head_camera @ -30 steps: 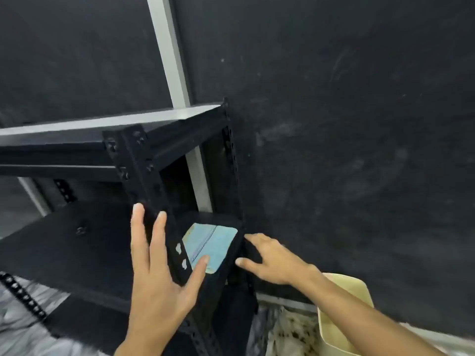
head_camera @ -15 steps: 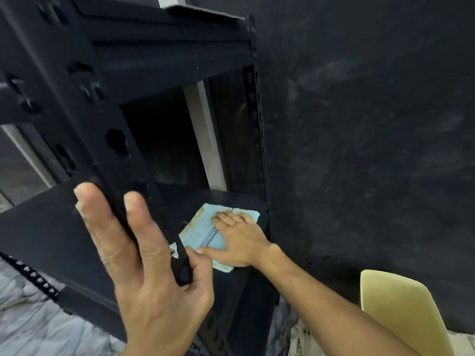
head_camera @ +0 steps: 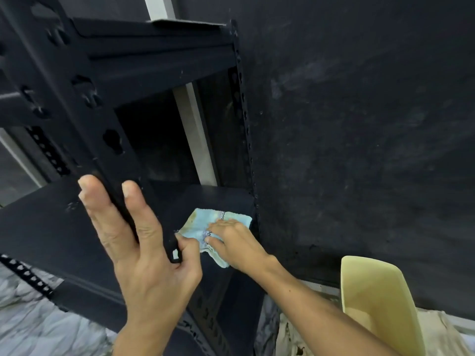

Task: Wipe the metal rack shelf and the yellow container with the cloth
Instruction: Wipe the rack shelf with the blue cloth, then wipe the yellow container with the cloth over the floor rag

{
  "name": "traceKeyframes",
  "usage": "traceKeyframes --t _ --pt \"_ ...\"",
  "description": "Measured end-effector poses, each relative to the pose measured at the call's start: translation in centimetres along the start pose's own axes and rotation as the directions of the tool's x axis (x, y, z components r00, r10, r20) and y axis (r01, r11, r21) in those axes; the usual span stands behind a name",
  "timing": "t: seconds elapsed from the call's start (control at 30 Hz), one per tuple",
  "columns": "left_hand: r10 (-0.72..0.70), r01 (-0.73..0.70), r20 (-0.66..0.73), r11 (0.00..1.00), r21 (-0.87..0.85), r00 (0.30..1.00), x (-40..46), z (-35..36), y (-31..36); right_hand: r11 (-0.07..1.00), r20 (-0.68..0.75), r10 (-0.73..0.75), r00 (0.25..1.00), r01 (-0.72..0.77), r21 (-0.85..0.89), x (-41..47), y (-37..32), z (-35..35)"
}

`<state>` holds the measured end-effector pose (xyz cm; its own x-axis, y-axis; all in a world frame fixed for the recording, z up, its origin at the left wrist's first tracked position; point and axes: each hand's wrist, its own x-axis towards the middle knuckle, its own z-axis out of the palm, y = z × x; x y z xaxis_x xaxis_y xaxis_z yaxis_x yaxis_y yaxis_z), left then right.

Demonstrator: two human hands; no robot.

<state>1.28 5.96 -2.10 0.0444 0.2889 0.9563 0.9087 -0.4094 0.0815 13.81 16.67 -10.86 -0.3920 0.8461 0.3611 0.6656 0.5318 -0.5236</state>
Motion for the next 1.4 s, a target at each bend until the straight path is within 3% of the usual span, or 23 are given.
traceKeyframes --t 0.1,0.23,0.4,0.5,0.6,0.67,0.73,0.87,0.97,1.07,1.23,1.4 --pt "-0.042 0.042 0.032 0.999 -0.012 0.999 0.3 -0.6 0.7 0.997 -0.104 -0.022 0.994 0.031 0.077 -3.9 -0.4 -2.1" --pt "-0.107 0.114 0.119 0.992 -0.051 0.987 -0.3 -1.6 2.3 0.992 -0.195 -0.128 0.972 0.126 -0.019 -9.6 -0.3 -6.4" --pt "-0.253 0.307 0.286 0.938 -0.163 0.924 -5.7 -2.2 6.7 0.979 -0.237 -0.088 0.968 0.040 -0.202 -19.4 0.5 -12.5" --pt "-0.228 0.425 0.581 0.876 -0.227 0.781 -10.1 -1.2 10.6 0.952 -0.219 -0.028 0.975 -0.041 -0.303 -25.6 1.8 -15.3" --pt "-0.146 0.611 0.871 0.766 -0.200 0.468 -14.0 1.6 15.0 0.927 -0.232 0.122 0.965 -0.194 -0.322 -31.3 3.8 -16.8" --pt "-0.110 0.688 0.957 0.718 -0.109 0.267 -15.8 4.5 18.2 0.907 -0.218 0.227 0.949 -0.287 -0.307 -34.3 5.8 -17.1" --pt "-0.074 0.718 0.988 0.694 -0.045 0.133 -17.1 7.9 21.4 0.873 -0.217 0.337 0.916 -0.390 -0.293 -36.6 8.4 -17.2" --pt "0.088 0.655 0.994 0.748 -0.109 0.064 -19.7 16.0 27.1 0.807 -0.255 0.464 0.849 -0.523 -0.274 -39.9 14.2 -16.8" --pt "0.165 0.648 0.984 0.757 -0.085 -0.063 -22.4 20.9 30.6 0.760 -0.271 0.544 0.794 -0.603 -0.240 -41.6 18.0 -15.5" --pt "0.203 0.558 0.969 0.825 -0.092 -0.141 -25.0 23.6 32.6 0.726 -0.274 0.598 0.754 -0.654 -0.214 -42.8 20.9 -14.0" --pt "0.127 0.529 0.979 0.848 -0.024 -0.159 -27.9 25.2 33.2 0.698 -0.268 0.643 0.717 -0.693 -0.179 -44.4 24.0 -12.1" --pt "0.033 0.575 0.980 0.813 0.088 -0.196 -27.9 24.1 31.2 0.738 -0.257 0.609 0.750 -0.655 -0.164 -45.5 25.0 -11.8"
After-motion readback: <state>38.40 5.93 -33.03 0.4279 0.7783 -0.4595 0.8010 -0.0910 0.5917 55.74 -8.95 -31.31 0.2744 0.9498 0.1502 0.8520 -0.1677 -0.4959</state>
